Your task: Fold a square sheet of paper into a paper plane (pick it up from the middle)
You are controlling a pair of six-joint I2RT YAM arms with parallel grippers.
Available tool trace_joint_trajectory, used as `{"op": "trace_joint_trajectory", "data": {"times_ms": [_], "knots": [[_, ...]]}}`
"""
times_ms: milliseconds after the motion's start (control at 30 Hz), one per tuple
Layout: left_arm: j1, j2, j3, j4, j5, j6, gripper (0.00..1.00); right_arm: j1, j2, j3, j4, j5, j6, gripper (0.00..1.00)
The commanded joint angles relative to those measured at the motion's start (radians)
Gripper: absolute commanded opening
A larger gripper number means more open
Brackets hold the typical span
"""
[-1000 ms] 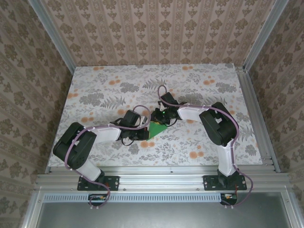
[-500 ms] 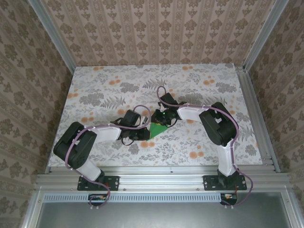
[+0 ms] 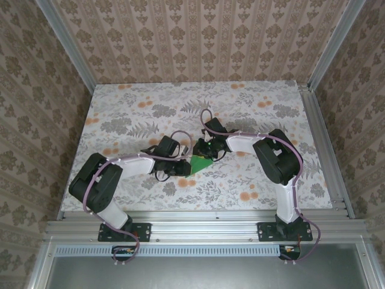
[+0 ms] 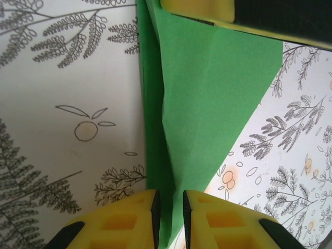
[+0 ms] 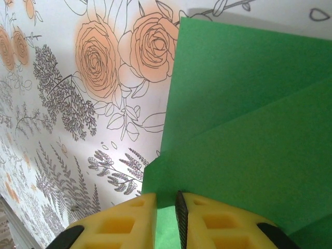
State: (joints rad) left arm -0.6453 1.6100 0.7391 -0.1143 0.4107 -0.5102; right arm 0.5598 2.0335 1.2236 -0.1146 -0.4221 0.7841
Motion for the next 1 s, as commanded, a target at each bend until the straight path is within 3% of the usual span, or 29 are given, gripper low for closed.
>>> {"op": "trace_joint_trajectory", "data": {"times_ms": [0, 533, 967], "knots": [[0.009, 0.023, 0.036, -0.067, -0.035, 0.052, 0.22, -0.008, 0.0, -0.034, -0.03, 0.023, -0.006, 0.23], [0.009, 0.051, 0.061, -0.118, -0.075, 0.088, 0.2, -0.009, 0.005, -0.032, -0.029, 0.008, -0.022, 0.22], [-0.013, 0.109, 0.098, -0.175, -0.158, 0.134, 0.11, -0.009, 0.009, -0.029, -0.028, -0.004, -0.026, 0.22]]}}
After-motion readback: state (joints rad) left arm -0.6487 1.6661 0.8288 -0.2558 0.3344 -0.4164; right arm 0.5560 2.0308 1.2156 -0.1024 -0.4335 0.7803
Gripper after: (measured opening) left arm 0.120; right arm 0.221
